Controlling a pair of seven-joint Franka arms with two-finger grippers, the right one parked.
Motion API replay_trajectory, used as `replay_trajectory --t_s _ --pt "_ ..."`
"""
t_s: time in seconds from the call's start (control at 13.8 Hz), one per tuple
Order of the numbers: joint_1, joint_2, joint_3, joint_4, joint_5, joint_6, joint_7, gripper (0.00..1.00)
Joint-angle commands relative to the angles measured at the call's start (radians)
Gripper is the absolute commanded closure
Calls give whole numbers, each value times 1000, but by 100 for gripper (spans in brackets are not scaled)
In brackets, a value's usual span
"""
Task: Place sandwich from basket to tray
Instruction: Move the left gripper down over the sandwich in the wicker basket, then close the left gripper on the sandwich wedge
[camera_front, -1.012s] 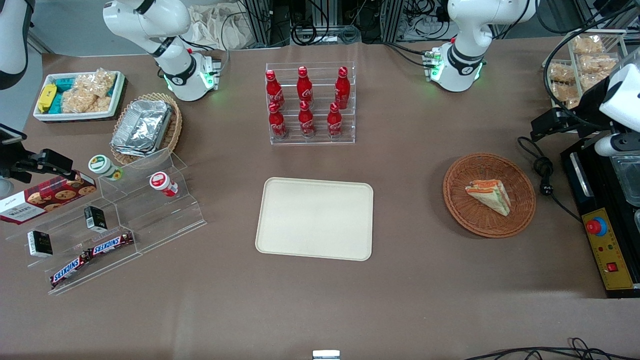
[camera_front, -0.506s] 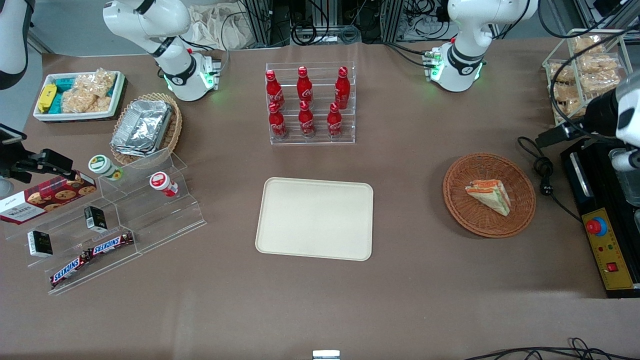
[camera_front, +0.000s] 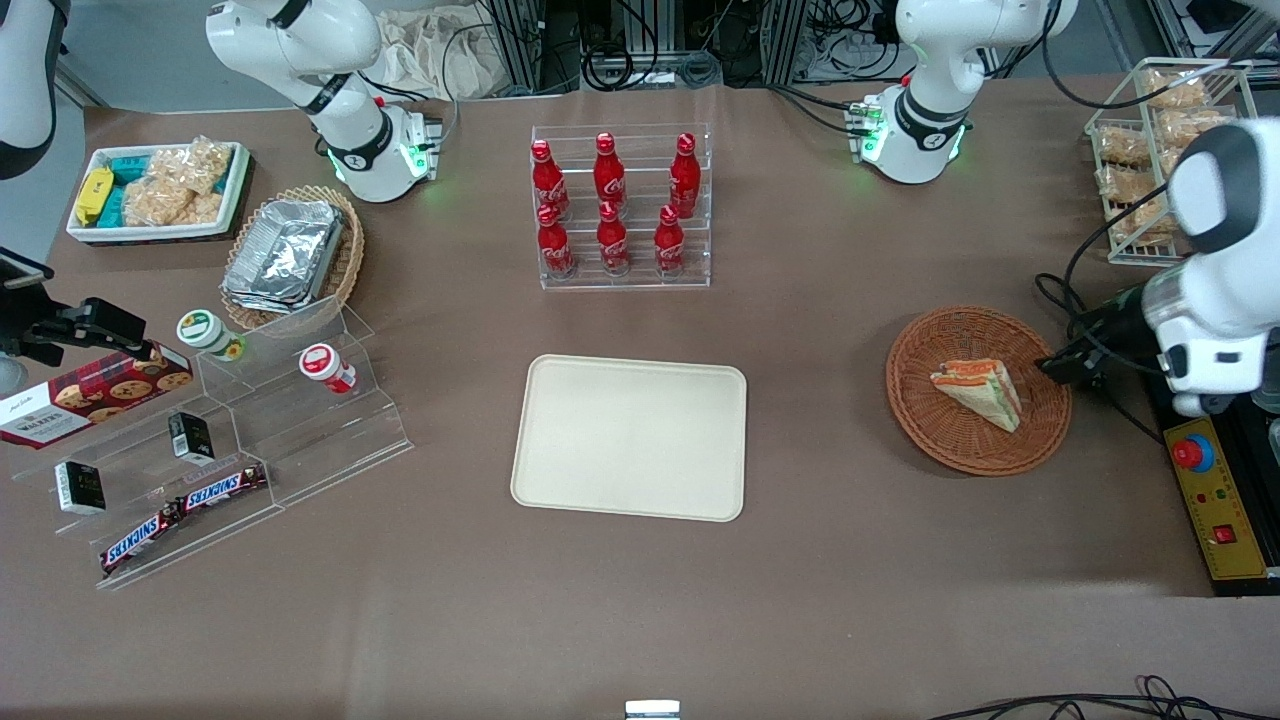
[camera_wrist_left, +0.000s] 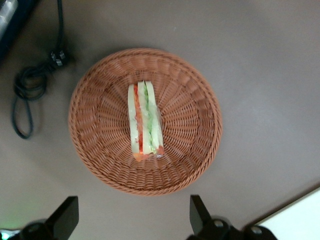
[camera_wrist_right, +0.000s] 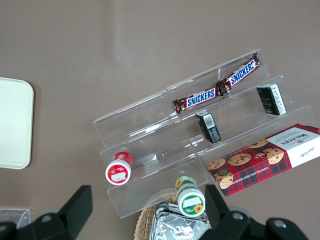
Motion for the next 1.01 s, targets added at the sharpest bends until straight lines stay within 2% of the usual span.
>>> replay_trajectory --t_s 0.0,0.29,0.51,0.58,0.65,0.72,0.94 --pt "0 21 -3 -152 -3 190 -127 0" --pt "0 144 -3 -237 -12 398 -252 0" --pt "-6 195 -5 -256 -9 461 -260 2" --pt "-6 201 -3 -256 -9 470 -260 28" --pt "-6 202 -3 -256 -6 475 -259 72" --pt "-6 203 -3 -256 -1 475 -248 100" --pt "-8 171 -5 -253 8 445 -199 100"
